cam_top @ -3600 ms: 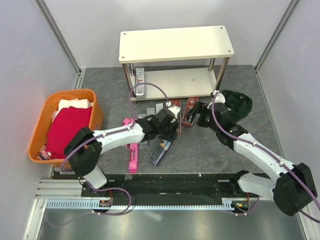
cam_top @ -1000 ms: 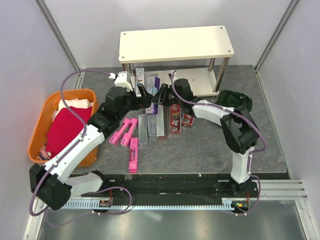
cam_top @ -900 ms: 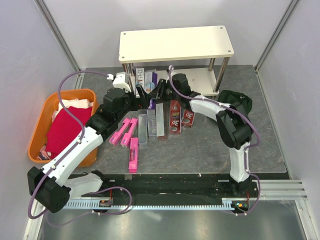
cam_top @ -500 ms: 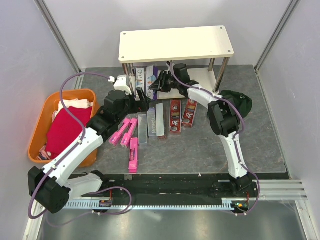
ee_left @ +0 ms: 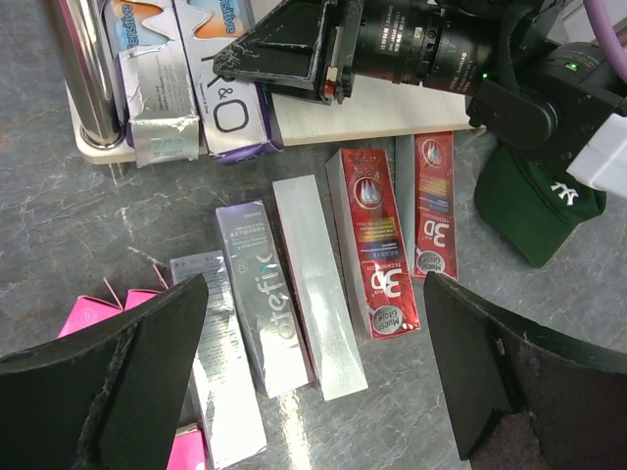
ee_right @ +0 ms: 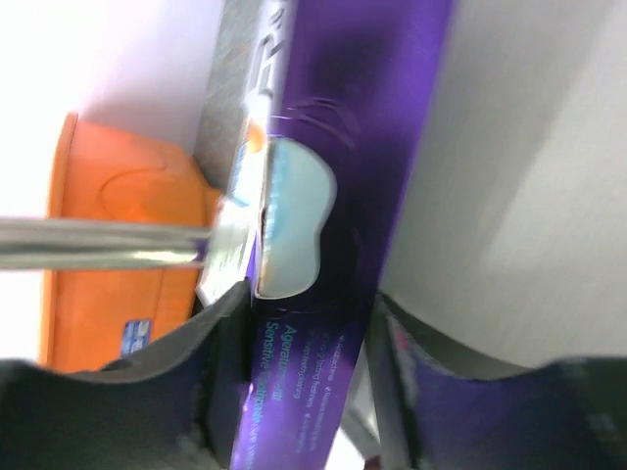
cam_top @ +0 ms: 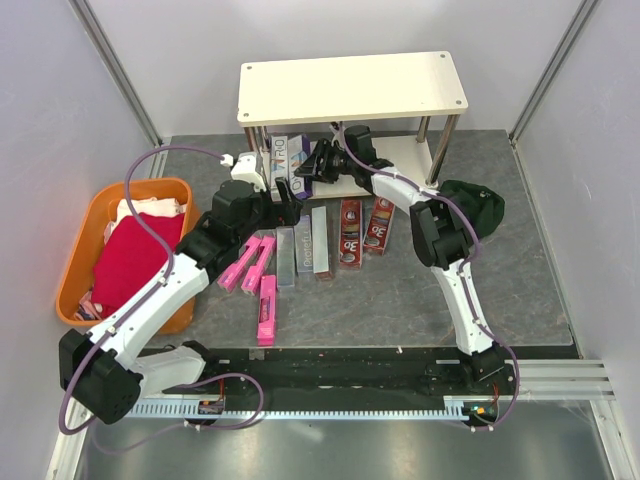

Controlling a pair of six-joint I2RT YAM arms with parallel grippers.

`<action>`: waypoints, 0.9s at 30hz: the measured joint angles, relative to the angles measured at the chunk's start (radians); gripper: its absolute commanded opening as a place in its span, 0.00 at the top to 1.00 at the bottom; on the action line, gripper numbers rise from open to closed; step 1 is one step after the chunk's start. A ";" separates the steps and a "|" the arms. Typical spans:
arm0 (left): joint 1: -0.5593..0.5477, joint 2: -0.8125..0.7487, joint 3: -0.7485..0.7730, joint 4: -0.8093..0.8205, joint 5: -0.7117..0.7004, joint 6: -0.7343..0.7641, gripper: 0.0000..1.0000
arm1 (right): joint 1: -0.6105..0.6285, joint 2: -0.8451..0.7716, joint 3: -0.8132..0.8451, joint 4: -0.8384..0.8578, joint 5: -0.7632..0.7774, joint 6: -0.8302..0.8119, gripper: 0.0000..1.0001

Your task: Place and organize the toothpastes onto the shelf

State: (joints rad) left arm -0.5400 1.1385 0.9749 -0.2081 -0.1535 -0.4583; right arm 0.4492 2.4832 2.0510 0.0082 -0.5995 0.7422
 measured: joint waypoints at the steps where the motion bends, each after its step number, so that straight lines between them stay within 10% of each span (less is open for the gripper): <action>1: 0.000 0.002 0.000 0.000 0.001 0.000 0.02 | 0.000 0.001 -0.008 0.012 0.016 0.005 0.39; 14: 0.000 0.002 0.000 0.000 0.008 0.000 0.02 | 0.003 -0.064 -0.131 0.141 0.188 0.021 0.12; 27: 0.000 0.014 -0.005 0.000 0.026 0.000 0.02 | 0.003 -0.113 -0.214 0.148 0.289 -0.003 0.42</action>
State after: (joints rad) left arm -0.5400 1.1522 0.9699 -0.2081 -0.1280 -0.4587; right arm 0.4526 2.3703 1.8366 0.1566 -0.3103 0.7387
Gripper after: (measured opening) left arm 0.980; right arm 0.627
